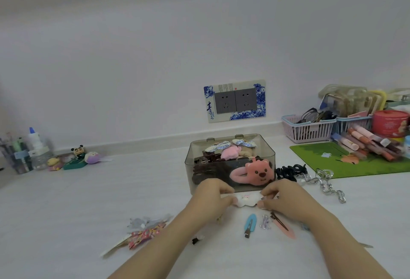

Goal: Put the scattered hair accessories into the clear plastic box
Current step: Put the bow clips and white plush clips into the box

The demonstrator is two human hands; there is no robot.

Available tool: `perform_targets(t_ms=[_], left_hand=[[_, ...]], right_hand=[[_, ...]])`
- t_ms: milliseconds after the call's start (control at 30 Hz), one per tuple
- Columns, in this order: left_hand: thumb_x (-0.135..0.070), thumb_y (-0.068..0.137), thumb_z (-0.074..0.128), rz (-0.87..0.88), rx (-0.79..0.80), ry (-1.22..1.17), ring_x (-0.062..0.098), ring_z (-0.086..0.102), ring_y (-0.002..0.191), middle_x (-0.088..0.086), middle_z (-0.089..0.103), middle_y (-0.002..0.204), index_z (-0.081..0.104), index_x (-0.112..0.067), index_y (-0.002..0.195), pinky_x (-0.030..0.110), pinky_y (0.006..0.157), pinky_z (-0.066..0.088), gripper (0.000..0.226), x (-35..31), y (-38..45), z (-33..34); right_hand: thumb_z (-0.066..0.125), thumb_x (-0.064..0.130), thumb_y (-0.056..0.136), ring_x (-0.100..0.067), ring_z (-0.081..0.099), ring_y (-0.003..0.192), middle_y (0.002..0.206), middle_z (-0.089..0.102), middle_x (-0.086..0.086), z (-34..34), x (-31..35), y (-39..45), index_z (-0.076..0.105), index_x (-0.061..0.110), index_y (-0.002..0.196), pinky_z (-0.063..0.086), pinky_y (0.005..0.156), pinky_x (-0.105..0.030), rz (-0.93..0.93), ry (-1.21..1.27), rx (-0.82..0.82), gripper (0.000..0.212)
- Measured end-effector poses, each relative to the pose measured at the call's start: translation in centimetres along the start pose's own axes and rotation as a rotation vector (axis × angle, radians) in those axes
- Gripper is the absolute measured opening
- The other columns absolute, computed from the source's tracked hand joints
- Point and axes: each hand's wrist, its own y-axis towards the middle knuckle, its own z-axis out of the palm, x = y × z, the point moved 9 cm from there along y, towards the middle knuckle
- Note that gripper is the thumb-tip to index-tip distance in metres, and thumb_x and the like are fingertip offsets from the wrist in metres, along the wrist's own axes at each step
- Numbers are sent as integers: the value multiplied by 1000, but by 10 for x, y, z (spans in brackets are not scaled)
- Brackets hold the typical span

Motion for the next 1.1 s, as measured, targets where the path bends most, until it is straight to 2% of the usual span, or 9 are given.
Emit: perform_targets(t_ms=[100, 233, 400, 533, 667, 867, 933, 1000, 1100], left_hand=[[-28, 81, 69, -4, 67, -17, 10, 53, 121, -5, 60, 130, 64, -18, 121, 18, 95, 39, 42, -9, 7, 19], [-33, 77, 74, -2, 100, 89, 18, 55, 113, 1, 65, 118, 67, -19, 115, 28, 94, 44, 41, -14, 15, 31], [-34, 70, 79, -41, 63, 69, 17, 52, 105, -1, 56, 104, 68, -19, 100, 23, 78, 41, 35, -4, 18, 29], [-30, 72, 78, -55, 10, -71, 11, 57, 79, -7, 60, 94, 57, -27, 75, 19, 55, 44, 22, -2, 14, 14], [-23, 68, 81, -37, -25, -203, 20, 65, 84, -6, 65, 82, 59, -30, 71, 33, 79, 52, 23, -1, 10, -2], [-16, 71, 80, -7, -87, -414, 3, 61, 64, -1, 66, 80, 69, -17, 81, 14, 59, 48, 15, -4, 7, -36], [-17, 73, 79, -30, -89, -498, 2, 58, 56, 1, 67, 79, 70, -15, 86, 12, 53, 46, 15, -4, 10, -44], [-19, 75, 77, -52, -82, -534, 1, 54, 51, -2, 67, 74, 71, -20, 87, 13, 50, 44, 14, -4, 15, -51], [-22, 77, 75, -43, -100, -526, -1, 49, 44, -8, 66, 64, 70, -26, 87, 11, 47, 40, 11, -4, 26, -60]], right_hand=[[78, 35, 69, -1, 55, 70, 79, 62, 11, 1, -1, 0, 71, 22, 91, 38, 58, -13, 7, 12, 0, 27], [79, 34, 69, 5, 50, 68, 74, 54, 19, -1, 0, 0, 69, 25, 87, 33, 56, -9, -23, -17, 2, 22], [81, 31, 67, 5, 48, 66, 73, 53, 17, -1, 0, 0, 63, 24, 77, 32, 53, -11, -10, 0, 10, 21], [82, 29, 63, -8, 59, 66, 67, 61, 9, 0, -5, 2, 60, 24, 64, 44, 59, -21, 18, 61, -13, 23], [81, 27, 65, -9, 55, 56, 62, 62, 4, -6, 2, 0, 62, 20, 63, 46, 55, -23, -13, 266, -60, 20], [78, 20, 72, -3, 49, 49, 58, 57, 4, -21, 23, -2, 66, 13, 70, 40, 48, -12, -100, 504, -97, 14], [77, 14, 72, 2, 49, 46, 54, 61, 12, -25, 27, -4, 66, 13, 67, 39, 45, -9, -113, 600, -123, 13], [77, 13, 72, 1, 55, 52, 63, 69, 17, -30, 32, -3, 68, 11, 69, 42, 48, -8, -119, 684, -147, 10], [78, 22, 71, -8, 61, 59, 73, 73, 2, -41, 40, -1, 71, 10, 77, 46, 52, -12, -114, 683, -200, 15]])
